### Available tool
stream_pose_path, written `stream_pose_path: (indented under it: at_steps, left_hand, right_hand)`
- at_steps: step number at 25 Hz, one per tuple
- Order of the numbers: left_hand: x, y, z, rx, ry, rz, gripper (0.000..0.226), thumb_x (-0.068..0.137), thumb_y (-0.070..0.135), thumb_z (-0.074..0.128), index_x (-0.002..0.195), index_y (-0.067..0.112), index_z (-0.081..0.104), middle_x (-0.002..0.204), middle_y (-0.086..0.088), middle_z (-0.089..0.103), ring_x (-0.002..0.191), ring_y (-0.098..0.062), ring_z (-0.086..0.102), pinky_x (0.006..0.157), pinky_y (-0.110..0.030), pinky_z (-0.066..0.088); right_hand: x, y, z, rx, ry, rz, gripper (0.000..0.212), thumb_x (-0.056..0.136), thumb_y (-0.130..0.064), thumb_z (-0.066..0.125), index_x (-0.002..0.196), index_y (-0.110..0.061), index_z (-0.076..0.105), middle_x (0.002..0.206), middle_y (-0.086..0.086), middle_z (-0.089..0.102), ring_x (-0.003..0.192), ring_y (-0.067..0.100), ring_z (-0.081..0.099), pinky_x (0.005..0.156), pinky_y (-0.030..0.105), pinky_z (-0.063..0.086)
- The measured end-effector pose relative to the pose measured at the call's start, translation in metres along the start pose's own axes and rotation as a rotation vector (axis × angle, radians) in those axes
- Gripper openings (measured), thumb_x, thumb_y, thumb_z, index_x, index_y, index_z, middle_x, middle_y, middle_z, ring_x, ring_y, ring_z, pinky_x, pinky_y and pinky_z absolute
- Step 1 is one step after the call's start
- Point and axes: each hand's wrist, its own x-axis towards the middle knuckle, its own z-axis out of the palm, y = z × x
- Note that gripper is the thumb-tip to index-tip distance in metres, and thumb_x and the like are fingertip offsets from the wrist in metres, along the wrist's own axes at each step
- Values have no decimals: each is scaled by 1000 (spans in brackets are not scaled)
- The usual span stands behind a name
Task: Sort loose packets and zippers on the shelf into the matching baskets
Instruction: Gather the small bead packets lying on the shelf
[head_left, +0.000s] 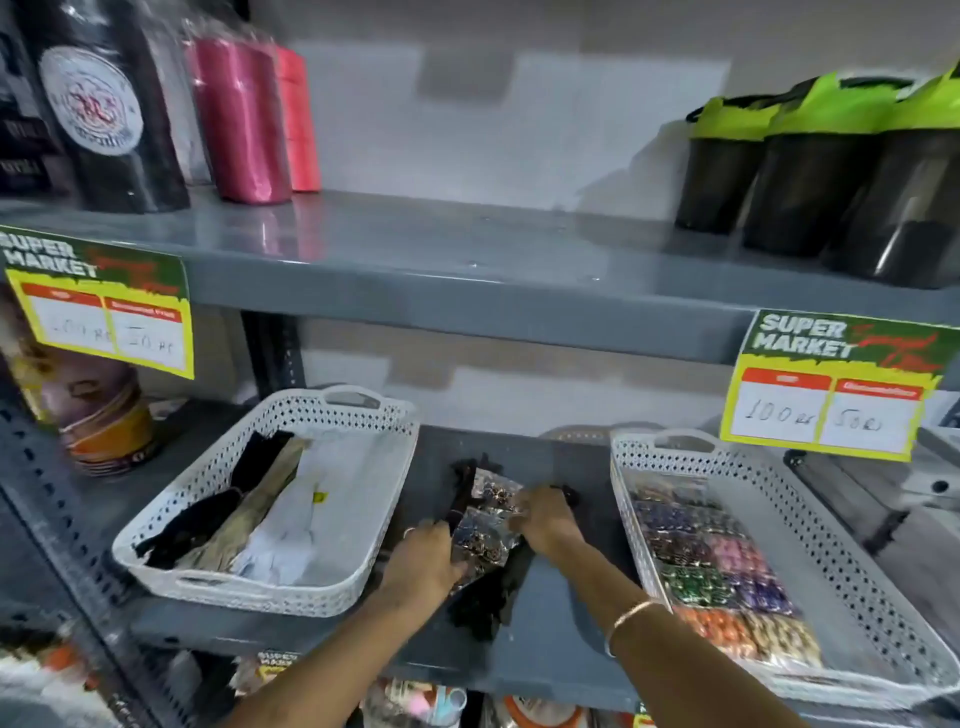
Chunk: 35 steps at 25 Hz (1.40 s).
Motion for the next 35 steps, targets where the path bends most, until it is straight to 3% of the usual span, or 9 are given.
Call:
stream_pose_path:
  at_steps: [4, 8, 11, 14, 17, 21, 28, 33, 35]
  left_hand:
    - [12, -3, 7, 136, 7, -60, 31, 88, 3, 49, 119, 3, 53, 128, -15, 50, 119, -31, 51, 99, -40, 45]
    - [24, -7, 8, 140, -11, -132, 35, 86, 3, 53, 121, 4, 51, 130, -14, 50, 121, -31, 50, 101, -39, 45]
    - [31, -14, -2, -41, -75, -172, 28, 80, 5, 64, 108, -1, 63, 118, -17, 65, 110, -29, 62, 89, -34, 50]
    - [28, -16, -22, -163, -108, -161, 4, 77, 8, 70, 80, 8, 67, 99, -13, 69, 96, -24, 65, 68, -23, 42]
    - [30, -11, -34, -254, -27, -118, 38, 76, 1, 67, 54, 23, 48, 77, -3, 62, 79, -18, 58, 52, -17, 35]
    - [24, 31, -28, -350, -50, 30, 12, 78, -4, 67, 89, -3, 70, 73, -4, 60, 68, -13, 55, 47, -11, 38]
    - [12, 87, 43, -272, -255, 107, 20, 83, -1, 59, 100, 0, 69, 113, -17, 69, 105, -27, 64, 83, -27, 49]
    - [14, 79, 41, -322, -197, 120, 33, 86, -4, 54, 60, 15, 60, 79, -7, 70, 66, -12, 59, 75, -25, 54]
    - [26, 68, 32, -365, -83, 117, 14, 83, 0, 63, 73, 8, 69, 81, -7, 71, 72, -13, 63, 73, -20, 50]
  right_hand:
    - [12, -13, 19, -29, -114, 6, 19, 81, -14, 67, 68, -15, 52, 77, 4, 55, 89, 21, 58, 64, 24, 39]
    - [17, -12, 20, 53, -128, 52, 33, 73, -17, 76, 98, 1, 64, 110, 12, 68, 104, 23, 61, 93, 37, 50]
    - [14, -8, 6, 157, -144, 33, 37, 77, -6, 70, 108, 13, 62, 110, 21, 69, 85, 16, 62, 71, 29, 53]
    - [9, 5, -24, 200, -125, -17, 15, 79, -3, 67, 93, -1, 70, 73, 4, 62, 59, 5, 52, 57, 16, 45]
    - [8, 29, -62, 91, -72, -54, 14, 79, 0, 64, 91, 2, 71, 64, 3, 62, 50, -2, 52, 60, 14, 41]
    - [1, 58, -88, -75, -61, -28, 19, 79, 6, 60, 95, 11, 69, 101, 24, 71, 81, 13, 57, 71, 21, 43]
    - [-7, 69, -65, -203, -172, 4, 27, 86, -4, 48, 108, 3, 62, 114, 24, 64, 105, 34, 61, 85, 34, 49]
    - [-3, 78, -59, -241, -98, -9, 27, 85, -4, 51, 110, -4, 61, 116, 16, 63, 111, 31, 57, 94, 32, 46]
    - [3, 73, -60, -171, -40, -9, 28, 85, -3, 52, 111, -2, 62, 99, 7, 64, 106, 28, 58, 80, 25, 50]
